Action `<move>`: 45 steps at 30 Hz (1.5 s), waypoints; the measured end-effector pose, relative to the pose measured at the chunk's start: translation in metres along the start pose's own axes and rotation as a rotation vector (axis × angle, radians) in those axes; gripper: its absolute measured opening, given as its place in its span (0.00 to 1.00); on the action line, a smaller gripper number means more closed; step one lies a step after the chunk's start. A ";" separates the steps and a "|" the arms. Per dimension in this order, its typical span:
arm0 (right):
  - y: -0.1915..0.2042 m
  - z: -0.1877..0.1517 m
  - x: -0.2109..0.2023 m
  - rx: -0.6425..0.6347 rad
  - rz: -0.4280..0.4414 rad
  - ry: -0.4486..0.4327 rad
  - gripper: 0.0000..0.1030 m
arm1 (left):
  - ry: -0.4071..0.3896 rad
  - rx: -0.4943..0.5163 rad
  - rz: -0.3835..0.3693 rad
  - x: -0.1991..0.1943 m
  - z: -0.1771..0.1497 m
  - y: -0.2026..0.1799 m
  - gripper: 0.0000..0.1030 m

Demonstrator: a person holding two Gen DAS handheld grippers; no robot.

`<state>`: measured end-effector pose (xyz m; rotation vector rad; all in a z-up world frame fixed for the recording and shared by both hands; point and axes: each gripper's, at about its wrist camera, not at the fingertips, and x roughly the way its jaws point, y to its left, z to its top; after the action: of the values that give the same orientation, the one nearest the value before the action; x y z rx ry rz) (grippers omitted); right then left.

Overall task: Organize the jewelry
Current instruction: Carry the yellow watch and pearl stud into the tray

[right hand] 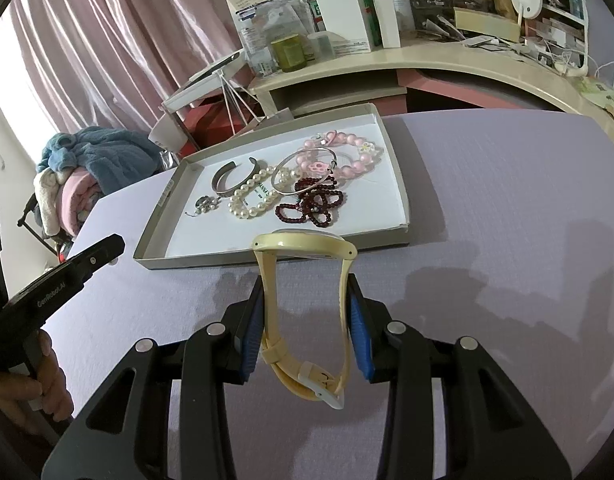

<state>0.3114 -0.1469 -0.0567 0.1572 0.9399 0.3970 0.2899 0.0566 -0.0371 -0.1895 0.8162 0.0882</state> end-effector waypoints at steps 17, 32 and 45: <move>0.034 0.089 0.052 -0.104 0.007 -0.026 0.38 | -0.009 0.006 -0.005 0.006 0.012 0.002 0.15; 0.073 0.091 0.108 -0.195 0.049 0.061 0.43 | -0.011 -0.013 0.022 0.014 0.027 0.015 0.15; 0.044 0.075 0.063 -0.191 -0.003 -0.023 0.73 | -0.006 -0.017 0.003 0.021 0.030 0.012 0.15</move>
<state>0.3934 -0.0789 -0.0473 -0.0136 0.8746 0.4789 0.3239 0.0743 -0.0334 -0.2040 0.8099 0.0983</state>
